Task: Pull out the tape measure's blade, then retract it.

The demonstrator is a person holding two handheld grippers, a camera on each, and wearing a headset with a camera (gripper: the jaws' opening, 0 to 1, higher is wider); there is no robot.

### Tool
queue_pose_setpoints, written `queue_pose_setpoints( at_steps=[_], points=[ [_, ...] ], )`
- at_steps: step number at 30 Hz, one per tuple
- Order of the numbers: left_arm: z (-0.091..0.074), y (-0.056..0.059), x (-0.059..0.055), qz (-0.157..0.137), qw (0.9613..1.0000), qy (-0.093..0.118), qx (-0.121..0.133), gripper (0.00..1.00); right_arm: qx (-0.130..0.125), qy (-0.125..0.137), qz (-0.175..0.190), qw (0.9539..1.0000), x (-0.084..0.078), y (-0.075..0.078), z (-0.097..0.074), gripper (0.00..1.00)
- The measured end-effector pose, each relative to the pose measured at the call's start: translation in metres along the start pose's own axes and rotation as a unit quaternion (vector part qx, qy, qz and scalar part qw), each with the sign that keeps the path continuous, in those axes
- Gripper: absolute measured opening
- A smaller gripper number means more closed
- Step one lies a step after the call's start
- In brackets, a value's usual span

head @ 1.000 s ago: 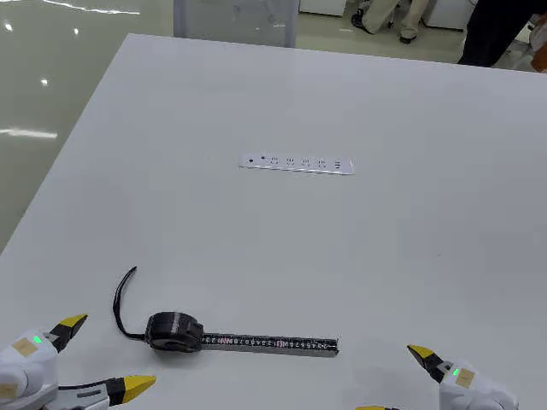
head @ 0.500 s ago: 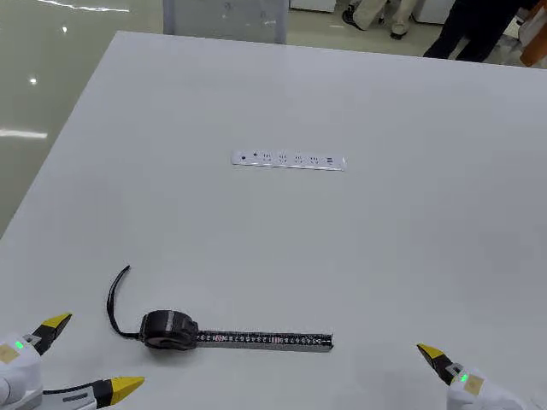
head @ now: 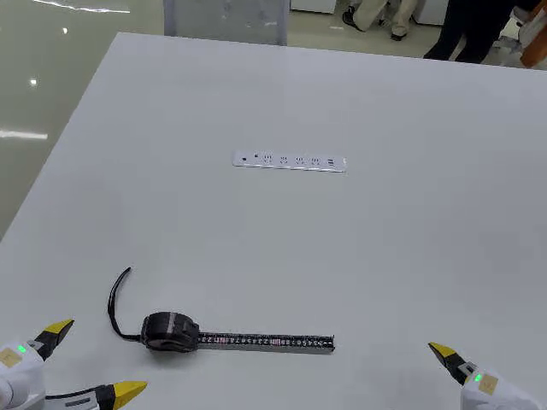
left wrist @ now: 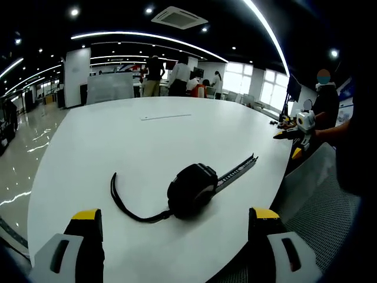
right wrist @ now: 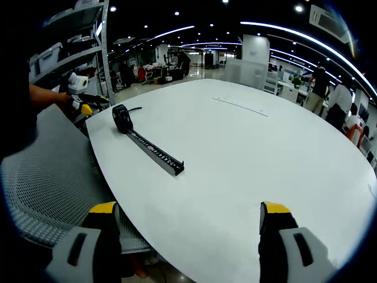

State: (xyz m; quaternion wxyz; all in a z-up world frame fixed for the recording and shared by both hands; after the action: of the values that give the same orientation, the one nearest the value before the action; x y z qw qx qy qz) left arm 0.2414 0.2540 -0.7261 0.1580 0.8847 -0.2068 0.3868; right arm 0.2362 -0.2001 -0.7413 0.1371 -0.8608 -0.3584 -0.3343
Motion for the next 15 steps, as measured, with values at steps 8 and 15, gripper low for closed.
queue_pose_setpoints(
  at_steps=[8, 15],
  points=[
    [0.0004, -0.0008, 0.0011, -0.001, 1.0000, 0.003, 0.001, 1.00, -0.005, 0.001, -0.002, 1.0000, -0.0003, 0.0049, -0.0026, 1.00],
    [0.0012, -0.0004, 0.0052, -0.016, 0.9999, 0.005, 0.000, 1.00, -0.001, -0.002, -0.005, 1.0000, -0.0001, 0.0075, -0.0035, 1.00]
  ],
)
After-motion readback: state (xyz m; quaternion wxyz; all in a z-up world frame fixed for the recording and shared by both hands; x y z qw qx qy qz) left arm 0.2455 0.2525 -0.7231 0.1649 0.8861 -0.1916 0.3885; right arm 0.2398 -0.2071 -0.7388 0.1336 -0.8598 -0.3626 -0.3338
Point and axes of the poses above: the centre of the closed fingertips' face, and the gripper's own axes: z roughly forward along the fingers, y roughly to its right, x roughly out of its top, the point moved 2 cm from there along -z, roughly backward along the fingers, and after that the axes turned 8 degrees about -y, right-handed, at the moved point
